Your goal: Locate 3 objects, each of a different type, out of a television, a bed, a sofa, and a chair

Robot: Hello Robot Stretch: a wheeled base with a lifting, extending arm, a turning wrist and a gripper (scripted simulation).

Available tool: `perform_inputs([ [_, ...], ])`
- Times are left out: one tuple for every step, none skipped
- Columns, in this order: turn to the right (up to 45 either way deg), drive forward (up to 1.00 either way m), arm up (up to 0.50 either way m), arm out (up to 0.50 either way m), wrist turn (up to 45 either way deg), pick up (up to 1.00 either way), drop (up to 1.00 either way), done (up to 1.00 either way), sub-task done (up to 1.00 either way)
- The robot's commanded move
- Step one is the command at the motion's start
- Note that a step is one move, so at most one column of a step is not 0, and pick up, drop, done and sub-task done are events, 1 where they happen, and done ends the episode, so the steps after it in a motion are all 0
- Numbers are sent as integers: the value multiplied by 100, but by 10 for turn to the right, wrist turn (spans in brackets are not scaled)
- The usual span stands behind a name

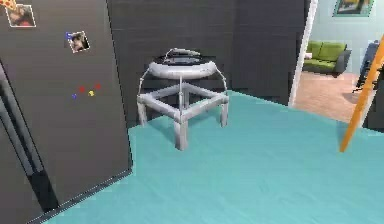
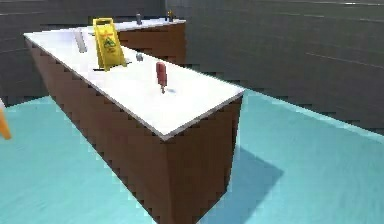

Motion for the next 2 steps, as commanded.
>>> perform_inputs([
  [300, 0, 0, 0, 0, 0, 0, 0, 0],
  [0, 100, 0, 0, 0, 0, 0, 0, 0],
])
